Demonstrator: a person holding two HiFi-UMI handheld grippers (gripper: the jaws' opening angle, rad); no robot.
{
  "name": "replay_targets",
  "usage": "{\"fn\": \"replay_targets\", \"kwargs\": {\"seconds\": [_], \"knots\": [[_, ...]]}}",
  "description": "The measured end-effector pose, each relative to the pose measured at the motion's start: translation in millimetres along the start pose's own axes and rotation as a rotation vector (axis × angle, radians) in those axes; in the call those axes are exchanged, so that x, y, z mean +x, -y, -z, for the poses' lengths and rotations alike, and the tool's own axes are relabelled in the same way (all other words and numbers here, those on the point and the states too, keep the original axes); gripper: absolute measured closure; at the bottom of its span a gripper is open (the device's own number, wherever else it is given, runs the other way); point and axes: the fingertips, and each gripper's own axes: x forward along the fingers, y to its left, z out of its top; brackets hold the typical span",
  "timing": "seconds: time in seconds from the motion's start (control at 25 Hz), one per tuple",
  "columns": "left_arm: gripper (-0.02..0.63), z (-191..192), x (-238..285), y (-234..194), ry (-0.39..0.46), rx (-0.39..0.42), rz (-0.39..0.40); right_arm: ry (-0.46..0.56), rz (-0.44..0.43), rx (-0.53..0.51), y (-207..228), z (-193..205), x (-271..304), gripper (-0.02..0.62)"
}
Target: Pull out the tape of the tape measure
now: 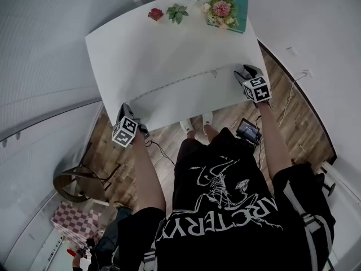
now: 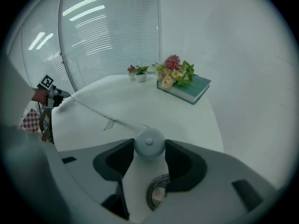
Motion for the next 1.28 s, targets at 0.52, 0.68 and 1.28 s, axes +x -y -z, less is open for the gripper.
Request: {"fn": "replay_targets", "kwargs": {"seconds": [0.52,0.68,1.28], "knots": [[0.589,16.6,4.3,-1.9,-0.043,0.017,-0.039,-0.019,-0.011,0.049,-9.9,8.7,6.1,0.361],[0.561,18.1,-3.8,3.0,-0.030,0.023,-0.019,0.004,0.011,0.082,-6.3,10.4,-6.2,0.311],[0.462,-35.9,-84.6,71.1,0.199,0.259,0.143,0.356,0.036,-0.042,-69.8,-103.1,-119.1,0.339]]}}
